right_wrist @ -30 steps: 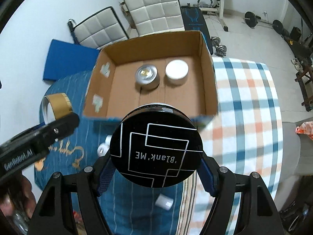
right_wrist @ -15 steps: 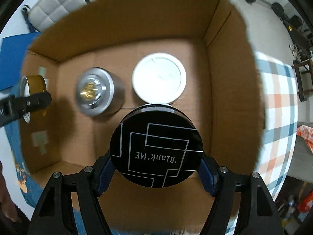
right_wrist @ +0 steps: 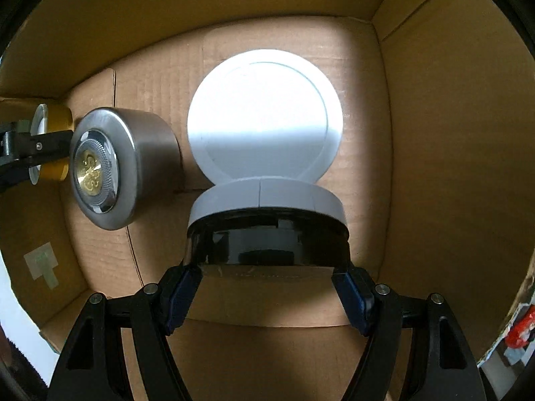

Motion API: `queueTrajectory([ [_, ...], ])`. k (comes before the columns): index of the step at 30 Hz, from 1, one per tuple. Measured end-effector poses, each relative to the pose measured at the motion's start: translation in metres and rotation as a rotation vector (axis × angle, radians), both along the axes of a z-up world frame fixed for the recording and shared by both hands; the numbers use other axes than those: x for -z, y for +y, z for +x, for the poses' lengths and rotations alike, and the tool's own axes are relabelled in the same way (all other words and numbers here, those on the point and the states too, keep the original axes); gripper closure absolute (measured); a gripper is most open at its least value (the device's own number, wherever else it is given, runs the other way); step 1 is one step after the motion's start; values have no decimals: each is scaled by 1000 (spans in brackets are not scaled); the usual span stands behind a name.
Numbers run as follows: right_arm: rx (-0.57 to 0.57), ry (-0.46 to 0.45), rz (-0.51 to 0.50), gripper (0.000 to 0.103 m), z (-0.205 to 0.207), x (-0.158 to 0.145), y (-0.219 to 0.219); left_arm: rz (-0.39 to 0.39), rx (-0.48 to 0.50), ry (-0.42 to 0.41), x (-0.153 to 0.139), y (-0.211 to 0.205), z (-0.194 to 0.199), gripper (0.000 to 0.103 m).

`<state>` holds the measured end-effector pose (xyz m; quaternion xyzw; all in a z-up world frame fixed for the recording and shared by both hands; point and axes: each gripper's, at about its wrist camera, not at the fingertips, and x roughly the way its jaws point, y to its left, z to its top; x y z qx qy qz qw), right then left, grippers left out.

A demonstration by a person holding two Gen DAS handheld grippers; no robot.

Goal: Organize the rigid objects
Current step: 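Carry both tins into the box beside the others and open both grippers, then lift both open grippers out of the box back over the bed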

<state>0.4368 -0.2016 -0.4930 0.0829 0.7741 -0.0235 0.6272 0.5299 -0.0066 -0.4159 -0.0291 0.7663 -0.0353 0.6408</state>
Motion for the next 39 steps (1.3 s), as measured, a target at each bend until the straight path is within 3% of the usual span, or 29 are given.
queueTrajectory([
  [4,11,-7,2,15,4,-6,4,-44,-30,-15,-10,2,-4,31],
  [9,-8,-25,2,2,1,-19,11,-34,-1,-60,-33,-4,-18,10],
  [14,-30,-51,2,0,-16,-35,27,-32,20,-108,-55,-8,-33,2],
  [20,-47,-112,-26,0,-34,-64,43,-50,19,-182,-85,4,-62,2],
  [28,-31,-227,-33,0,-70,-115,47,-21,33,-366,-136,9,-121,2],
  [39,-44,-414,-74,0,-107,-206,31,13,48,-560,-202,19,-197,2],
])
